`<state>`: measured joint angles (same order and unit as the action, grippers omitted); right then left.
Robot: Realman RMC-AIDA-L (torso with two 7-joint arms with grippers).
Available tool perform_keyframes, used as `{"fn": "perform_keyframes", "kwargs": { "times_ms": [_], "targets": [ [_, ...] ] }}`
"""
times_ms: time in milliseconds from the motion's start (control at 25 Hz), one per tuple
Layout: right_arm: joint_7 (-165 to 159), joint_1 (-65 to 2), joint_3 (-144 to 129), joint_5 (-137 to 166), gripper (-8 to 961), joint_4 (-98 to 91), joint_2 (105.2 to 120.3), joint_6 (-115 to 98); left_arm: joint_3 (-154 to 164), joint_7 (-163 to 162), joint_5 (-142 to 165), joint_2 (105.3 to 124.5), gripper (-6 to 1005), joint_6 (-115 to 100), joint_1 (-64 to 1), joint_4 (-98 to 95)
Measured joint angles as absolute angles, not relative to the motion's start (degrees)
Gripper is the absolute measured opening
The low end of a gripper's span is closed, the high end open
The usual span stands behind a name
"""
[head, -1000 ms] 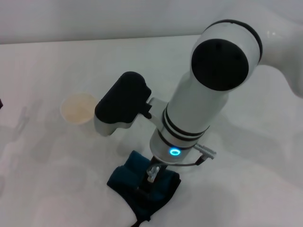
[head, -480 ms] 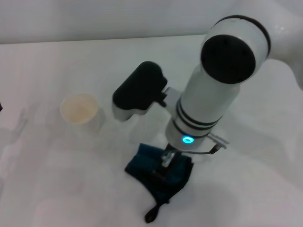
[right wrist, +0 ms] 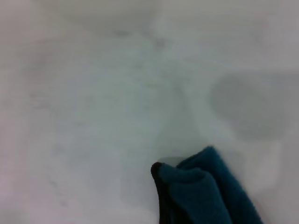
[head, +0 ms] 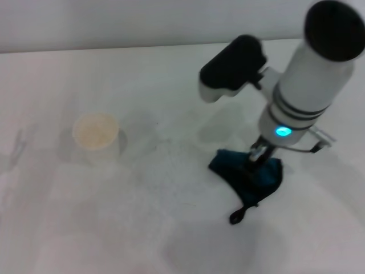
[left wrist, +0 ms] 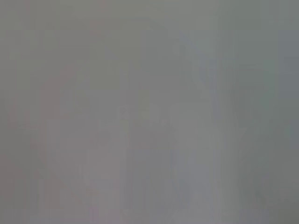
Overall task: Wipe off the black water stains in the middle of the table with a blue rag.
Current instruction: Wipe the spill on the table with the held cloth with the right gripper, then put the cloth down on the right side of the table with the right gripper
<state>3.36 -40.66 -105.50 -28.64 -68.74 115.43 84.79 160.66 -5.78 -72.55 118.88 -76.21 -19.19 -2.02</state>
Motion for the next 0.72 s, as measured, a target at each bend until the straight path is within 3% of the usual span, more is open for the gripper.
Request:
{"fn": "perform_keyframes", "kwargs": {
  "times_ms": [720],
  "targets": [
    [12.39,-34.15,-86.36,-17.95,56,-68.18,115.07,83.82,160.66,-5.80,-73.77,118.92,886,-74.73,-20.75,-2.02]
  ]
}}
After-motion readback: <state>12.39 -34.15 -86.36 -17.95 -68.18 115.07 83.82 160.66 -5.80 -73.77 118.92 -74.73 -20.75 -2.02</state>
